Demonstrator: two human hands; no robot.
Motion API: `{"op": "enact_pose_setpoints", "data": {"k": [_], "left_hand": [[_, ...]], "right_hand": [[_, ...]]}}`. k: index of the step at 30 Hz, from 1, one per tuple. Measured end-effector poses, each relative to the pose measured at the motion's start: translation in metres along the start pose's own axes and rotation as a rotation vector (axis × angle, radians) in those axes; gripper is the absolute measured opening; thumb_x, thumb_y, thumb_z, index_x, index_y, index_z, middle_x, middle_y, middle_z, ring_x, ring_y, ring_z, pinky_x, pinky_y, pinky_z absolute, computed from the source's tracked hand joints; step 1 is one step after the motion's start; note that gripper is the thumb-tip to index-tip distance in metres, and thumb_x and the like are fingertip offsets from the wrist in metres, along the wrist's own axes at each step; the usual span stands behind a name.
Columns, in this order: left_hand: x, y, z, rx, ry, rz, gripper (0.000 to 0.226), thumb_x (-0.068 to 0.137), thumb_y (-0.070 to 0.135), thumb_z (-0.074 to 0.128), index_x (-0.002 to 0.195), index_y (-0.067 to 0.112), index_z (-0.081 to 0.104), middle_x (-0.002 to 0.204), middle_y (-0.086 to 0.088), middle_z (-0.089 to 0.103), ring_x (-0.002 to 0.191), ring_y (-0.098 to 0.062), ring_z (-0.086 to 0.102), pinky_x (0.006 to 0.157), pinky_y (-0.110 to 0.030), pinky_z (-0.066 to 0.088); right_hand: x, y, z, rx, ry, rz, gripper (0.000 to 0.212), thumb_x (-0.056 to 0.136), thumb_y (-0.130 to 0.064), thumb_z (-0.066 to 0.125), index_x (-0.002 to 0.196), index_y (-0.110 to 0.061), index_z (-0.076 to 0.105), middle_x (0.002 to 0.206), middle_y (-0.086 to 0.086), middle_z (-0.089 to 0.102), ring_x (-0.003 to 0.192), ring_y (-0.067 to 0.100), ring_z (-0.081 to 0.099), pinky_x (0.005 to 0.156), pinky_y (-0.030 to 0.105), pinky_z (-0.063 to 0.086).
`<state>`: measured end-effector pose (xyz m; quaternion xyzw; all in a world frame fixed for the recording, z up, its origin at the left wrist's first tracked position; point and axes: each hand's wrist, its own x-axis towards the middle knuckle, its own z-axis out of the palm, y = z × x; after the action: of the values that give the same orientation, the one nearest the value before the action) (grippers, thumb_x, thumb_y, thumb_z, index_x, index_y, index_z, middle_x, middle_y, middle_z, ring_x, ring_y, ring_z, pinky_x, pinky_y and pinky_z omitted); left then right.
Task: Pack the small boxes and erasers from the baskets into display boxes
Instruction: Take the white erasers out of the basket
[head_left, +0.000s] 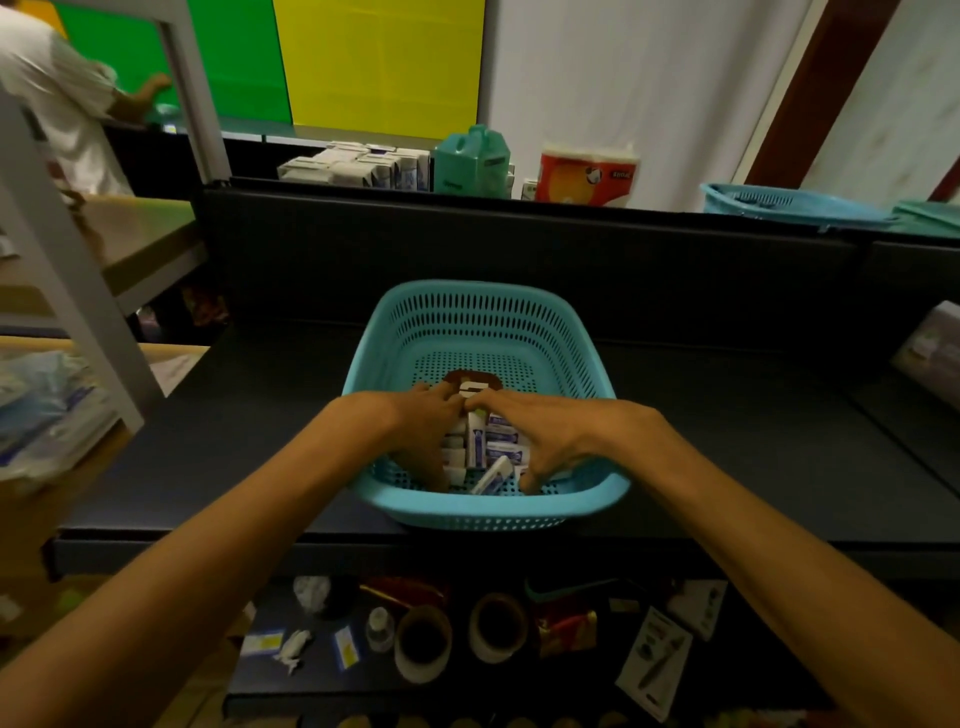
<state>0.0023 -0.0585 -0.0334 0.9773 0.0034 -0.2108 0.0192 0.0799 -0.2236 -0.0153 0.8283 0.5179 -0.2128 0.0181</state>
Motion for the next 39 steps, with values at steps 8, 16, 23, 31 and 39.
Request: {"op": "enact_pose_setpoints", "data": {"k": [8, 16, 23, 31, 39], "left_hand": [[0.005, -0.005, -0.001, -0.067, 0.011, -0.014, 0.093, 0.062, 0.044, 0.082, 0.138, 0.025, 0.031, 0.125, 0.004, 0.042, 0.108, -0.018, 0.046, 0.099, -0.039, 0.044], [0.007, -0.006, 0.000, -0.138, 0.020, -0.037, 0.074, 0.059, 0.038, 0.084, 0.121, 0.026, 0.045, 0.108, 0.005, 0.056, 0.091, -0.015, 0.057, 0.085, -0.034, 0.053], [0.001, -0.008, 0.003, -0.186, 0.057, -0.051, 0.060, 0.062, 0.035, 0.084, 0.114, 0.026, 0.055, 0.101, 0.006, 0.063, 0.086, -0.012, 0.063, 0.079, -0.032, 0.056], [-0.001, -0.008, 0.001, -0.144, 0.059, 0.001, 0.052, 0.068, 0.034, 0.080, 0.112, 0.026, 0.055, 0.102, 0.007, 0.062, 0.088, -0.011, 0.062, 0.081, -0.030, 0.054], [-0.004, -0.003, -0.003, -0.123, 0.073, 0.026, 0.056, 0.073, 0.023, 0.076, 0.122, 0.024, 0.048, 0.108, 0.000, 0.060, 0.090, -0.016, 0.058, 0.080, -0.031, 0.050]], "right_hand": [[0.000, 0.000, 0.000, -0.107, 0.015, -0.009, 0.103, 0.076, -0.025, 0.077, 0.149, -0.035, 0.005, 0.147, 0.000, 0.033, 0.129, 0.021, 0.039, 0.101, 0.036, 0.034], [0.007, 0.002, 0.003, -0.109, 0.027, 0.022, 0.100, 0.073, -0.033, 0.078, 0.147, -0.030, 0.011, 0.142, -0.001, 0.034, 0.126, 0.021, 0.039, 0.103, 0.040, 0.036], [0.011, 0.005, 0.001, -0.082, -0.022, 0.162, 0.082, 0.072, -0.046, 0.076, 0.137, -0.022, 0.032, 0.126, 0.002, 0.037, 0.108, 0.018, 0.039, 0.095, 0.039, 0.040], [0.015, 0.007, 0.002, -0.052, -0.109, 0.182, 0.061, 0.080, -0.035, 0.072, 0.127, -0.027, 0.033, 0.109, 0.002, 0.048, 0.097, 0.022, 0.052, 0.081, 0.038, 0.047], [0.011, 0.000, 0.002, -0.136, -0.112, 0.116, 0.051, 0.089, -0.028, 0.064, 0.132, -0.021, 0.037, 0.119, 0.007, 0.050, 0.103, 0.025, 0.052, 0.085, 0.040, 0.047]]}}
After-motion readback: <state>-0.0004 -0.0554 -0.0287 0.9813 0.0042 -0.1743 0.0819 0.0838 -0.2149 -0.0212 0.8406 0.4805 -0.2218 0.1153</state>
